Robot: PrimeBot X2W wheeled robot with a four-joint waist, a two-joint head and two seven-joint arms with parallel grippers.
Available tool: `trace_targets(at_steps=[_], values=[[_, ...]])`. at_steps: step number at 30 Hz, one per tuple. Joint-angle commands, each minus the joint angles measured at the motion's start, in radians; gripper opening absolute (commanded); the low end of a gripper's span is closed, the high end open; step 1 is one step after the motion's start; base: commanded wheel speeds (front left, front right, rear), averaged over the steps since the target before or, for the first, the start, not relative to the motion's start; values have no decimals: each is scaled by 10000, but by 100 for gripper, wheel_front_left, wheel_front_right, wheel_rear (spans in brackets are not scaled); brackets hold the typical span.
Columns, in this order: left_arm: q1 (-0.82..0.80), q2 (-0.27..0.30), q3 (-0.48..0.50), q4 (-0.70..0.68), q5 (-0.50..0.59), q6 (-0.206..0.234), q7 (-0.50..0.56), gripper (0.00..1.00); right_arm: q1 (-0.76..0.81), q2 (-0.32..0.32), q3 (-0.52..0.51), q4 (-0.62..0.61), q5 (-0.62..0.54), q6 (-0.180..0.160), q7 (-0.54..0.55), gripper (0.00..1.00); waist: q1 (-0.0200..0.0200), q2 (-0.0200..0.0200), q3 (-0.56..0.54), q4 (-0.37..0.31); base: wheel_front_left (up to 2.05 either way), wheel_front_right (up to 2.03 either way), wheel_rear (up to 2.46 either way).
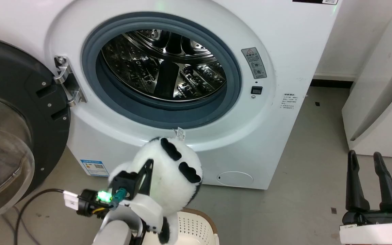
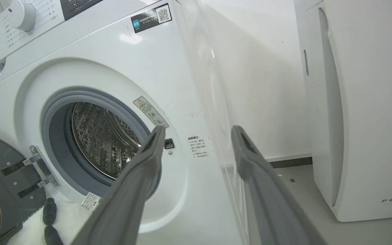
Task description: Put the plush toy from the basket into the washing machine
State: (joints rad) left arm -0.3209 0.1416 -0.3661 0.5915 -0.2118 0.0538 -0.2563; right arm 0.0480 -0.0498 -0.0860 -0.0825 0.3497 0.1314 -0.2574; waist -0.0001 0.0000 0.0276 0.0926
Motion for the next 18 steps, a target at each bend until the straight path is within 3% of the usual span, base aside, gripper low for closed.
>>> trace_targets(at_steps=[1, 18], values=[[148, 38, 134, -349, 91, 116, -54, 0, 148, -4, 7, 18, 70, -7, -44, 100, 1, 0, 4, -26, 0, 0, 0], [-20, -187, 1379, -1506, 357, 307, -55, 0, -41, -4, -30, 5, 67, -7, -44, 100, 1, 0, 320, -583, 0, 0, 0]])
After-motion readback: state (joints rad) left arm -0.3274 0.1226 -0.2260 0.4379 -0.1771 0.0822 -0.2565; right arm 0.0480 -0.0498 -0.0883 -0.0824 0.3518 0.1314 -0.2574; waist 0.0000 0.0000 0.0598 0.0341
